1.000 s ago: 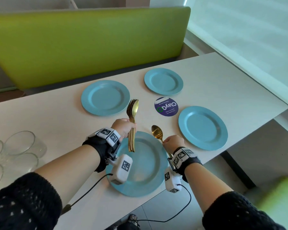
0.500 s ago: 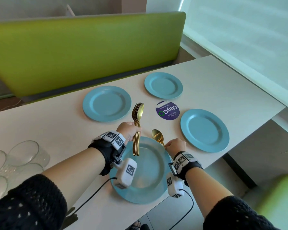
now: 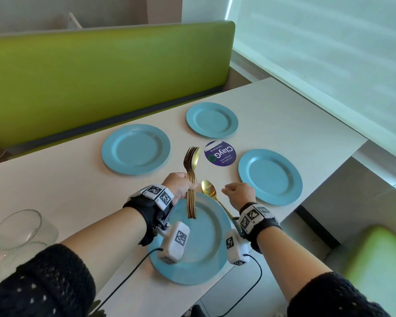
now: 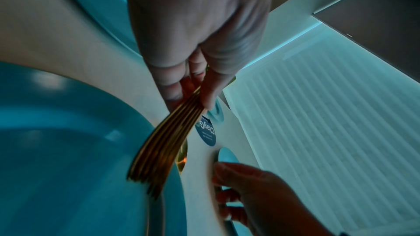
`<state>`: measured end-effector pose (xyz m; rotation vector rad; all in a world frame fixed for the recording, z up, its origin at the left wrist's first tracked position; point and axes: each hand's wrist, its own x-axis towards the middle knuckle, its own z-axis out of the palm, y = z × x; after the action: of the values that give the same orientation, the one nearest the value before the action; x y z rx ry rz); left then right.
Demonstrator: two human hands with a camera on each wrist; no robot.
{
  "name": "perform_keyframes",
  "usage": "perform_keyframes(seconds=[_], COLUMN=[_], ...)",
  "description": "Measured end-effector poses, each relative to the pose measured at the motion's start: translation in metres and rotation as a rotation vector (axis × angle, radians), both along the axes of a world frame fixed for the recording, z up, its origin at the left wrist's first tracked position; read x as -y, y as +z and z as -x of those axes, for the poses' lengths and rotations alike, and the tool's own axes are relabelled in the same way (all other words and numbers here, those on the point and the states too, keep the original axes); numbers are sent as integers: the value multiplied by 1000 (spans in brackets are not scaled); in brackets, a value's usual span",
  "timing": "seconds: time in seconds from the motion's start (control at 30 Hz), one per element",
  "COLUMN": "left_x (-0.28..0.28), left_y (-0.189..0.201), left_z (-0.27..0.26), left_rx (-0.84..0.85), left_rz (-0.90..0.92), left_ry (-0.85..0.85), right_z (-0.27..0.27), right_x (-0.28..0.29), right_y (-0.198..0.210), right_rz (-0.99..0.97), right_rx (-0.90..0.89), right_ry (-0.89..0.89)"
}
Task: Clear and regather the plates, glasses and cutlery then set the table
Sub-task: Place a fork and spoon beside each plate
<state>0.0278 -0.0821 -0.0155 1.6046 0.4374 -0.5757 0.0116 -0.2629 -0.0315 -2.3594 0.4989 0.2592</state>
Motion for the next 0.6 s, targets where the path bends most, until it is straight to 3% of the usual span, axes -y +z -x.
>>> perform_keyframes(seconds=[0.23, 0.6], left_x=[37, 89], left_y=[19, 27], left_z=[-4, -52], left_rx=[29, 31], left_rz=[91, 133], left_ry=[-109, -126], right_z=[-5, -63], right_x=[-10, 41], right_y=[44, 52], right_rz=[-393, -550], right_rx=[-53, -47], right_ry=[71, -60])
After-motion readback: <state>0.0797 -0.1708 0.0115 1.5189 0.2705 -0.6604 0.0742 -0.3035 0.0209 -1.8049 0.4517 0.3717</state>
